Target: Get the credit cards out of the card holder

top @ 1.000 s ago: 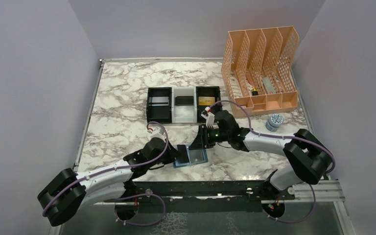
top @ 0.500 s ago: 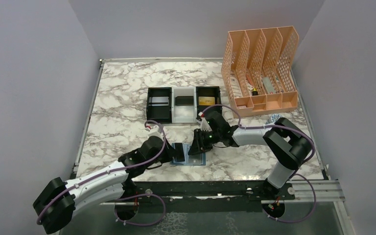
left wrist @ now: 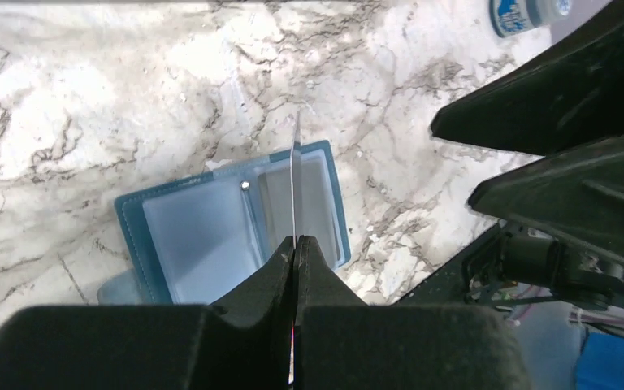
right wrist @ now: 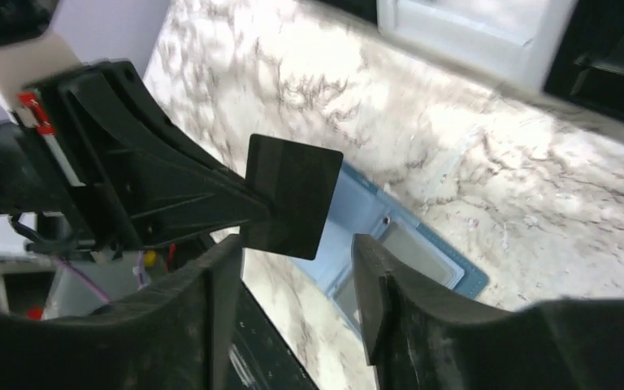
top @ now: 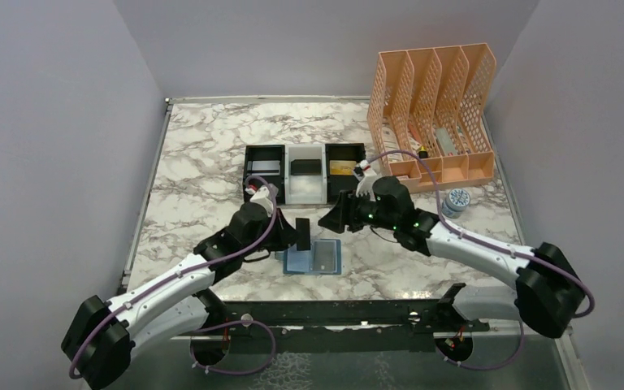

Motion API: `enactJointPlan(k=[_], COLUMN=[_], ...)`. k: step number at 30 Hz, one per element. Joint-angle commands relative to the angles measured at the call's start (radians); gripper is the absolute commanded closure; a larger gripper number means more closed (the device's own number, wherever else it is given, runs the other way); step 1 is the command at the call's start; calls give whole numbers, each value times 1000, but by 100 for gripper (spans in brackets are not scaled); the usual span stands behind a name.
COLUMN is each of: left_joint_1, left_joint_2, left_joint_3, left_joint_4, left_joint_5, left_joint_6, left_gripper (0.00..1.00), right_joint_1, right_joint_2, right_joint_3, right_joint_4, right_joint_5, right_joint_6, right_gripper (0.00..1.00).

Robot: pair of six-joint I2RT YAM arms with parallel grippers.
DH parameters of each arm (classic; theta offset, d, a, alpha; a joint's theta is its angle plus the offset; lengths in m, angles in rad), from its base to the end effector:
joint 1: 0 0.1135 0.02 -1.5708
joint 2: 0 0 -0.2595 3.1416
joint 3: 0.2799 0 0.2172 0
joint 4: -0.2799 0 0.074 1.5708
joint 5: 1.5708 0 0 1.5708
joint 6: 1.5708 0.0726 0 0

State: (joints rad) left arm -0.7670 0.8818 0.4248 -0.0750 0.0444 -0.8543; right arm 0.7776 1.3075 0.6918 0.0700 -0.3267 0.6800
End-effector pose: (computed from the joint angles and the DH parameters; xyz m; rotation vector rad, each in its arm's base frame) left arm 0.1382 -0.1377 0.2012 -0.0703 2.2714 -0.9763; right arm 0.1829 0.2127 0.2184 -0.3283 2.3081 1.1554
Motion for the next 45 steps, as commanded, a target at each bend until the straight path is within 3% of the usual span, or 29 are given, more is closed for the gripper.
enactJointPlan(k=[1,4,9,15,24,38,45], left_joint_1=[113,211,300,323,323,322,321], left_joint_2=[-19,-49,-91,-154,-153,-75,-75], left_joint_3=[21,3,-48,-114,-150,-121,-129], left_joint_4=[67,103,196,343,496,592,633], left_joint_5=[221,340,466,517,541,612,621], left_joint_6=[98,110,69,-2,-100,-139,-164], left_gripper=[100,100,100,100,100,100,100], right_joint_1=[2,1,-29,-236,-242,-175,-160], right_joint_2=[-116,-169,-215,-231,-115,-12,51], right_joint_3=[-59,-76,-65,-143,-97,-52,-59], right_joint_4=[18,-9,-86,84,291,405,524], right_joint_5=[273,403,436,-28,-415,-505,-554], right_joint_6=[-25,-19,-44,21,53,115,192], right_gripper=[42,22,19,19,19,25,37])
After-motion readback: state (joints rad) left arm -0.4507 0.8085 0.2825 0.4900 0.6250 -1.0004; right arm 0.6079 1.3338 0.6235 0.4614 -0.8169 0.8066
